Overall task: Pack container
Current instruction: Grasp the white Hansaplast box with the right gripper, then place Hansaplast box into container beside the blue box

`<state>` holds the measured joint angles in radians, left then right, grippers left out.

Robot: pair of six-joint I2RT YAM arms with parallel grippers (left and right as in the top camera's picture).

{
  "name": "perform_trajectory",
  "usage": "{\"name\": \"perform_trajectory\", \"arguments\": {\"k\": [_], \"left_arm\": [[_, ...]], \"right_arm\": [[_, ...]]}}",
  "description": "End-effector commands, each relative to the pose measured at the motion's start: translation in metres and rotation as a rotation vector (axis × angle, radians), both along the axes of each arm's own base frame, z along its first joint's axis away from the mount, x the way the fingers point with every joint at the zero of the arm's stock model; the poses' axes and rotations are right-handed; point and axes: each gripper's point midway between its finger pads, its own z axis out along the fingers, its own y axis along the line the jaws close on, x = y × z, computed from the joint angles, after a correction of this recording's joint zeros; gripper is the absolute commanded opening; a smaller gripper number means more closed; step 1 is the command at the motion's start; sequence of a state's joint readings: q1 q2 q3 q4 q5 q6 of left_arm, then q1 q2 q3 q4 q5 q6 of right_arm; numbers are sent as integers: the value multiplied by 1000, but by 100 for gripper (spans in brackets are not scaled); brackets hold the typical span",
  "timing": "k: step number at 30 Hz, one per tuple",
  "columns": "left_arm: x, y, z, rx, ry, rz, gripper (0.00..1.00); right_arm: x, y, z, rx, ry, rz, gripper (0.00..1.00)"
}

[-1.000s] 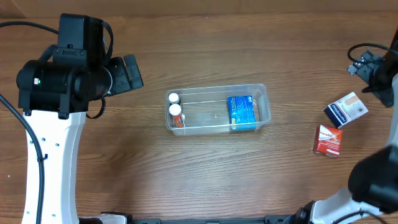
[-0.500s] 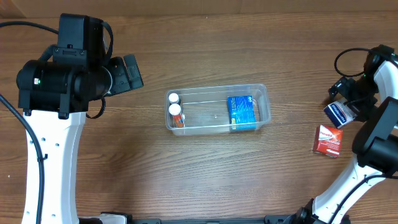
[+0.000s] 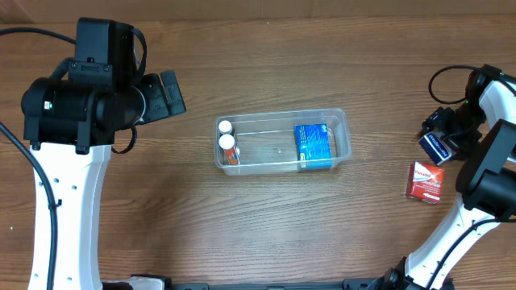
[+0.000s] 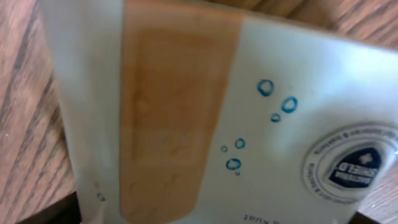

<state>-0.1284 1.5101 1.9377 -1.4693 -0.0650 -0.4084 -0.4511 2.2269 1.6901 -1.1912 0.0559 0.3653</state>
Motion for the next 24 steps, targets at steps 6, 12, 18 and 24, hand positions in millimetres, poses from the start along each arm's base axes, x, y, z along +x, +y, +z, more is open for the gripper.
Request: {"name": "perform_trajectory", "arguments": {"k": [6,12,18,24], "left_arm": [[2,3,1,25,-4,-12,100],[3,3,1,24,-7,-12,100],[3,4,1,27,-7,-16,100],[3,3,1,28,-7,-19,100]], "right_arm": [[7,-2,29,-22,-68,-4,77],[23,20,96,-27,-201,43,76],[36,115,201,-59,-458,386,77],[8,247,268,-37,-646,845,80]]}}
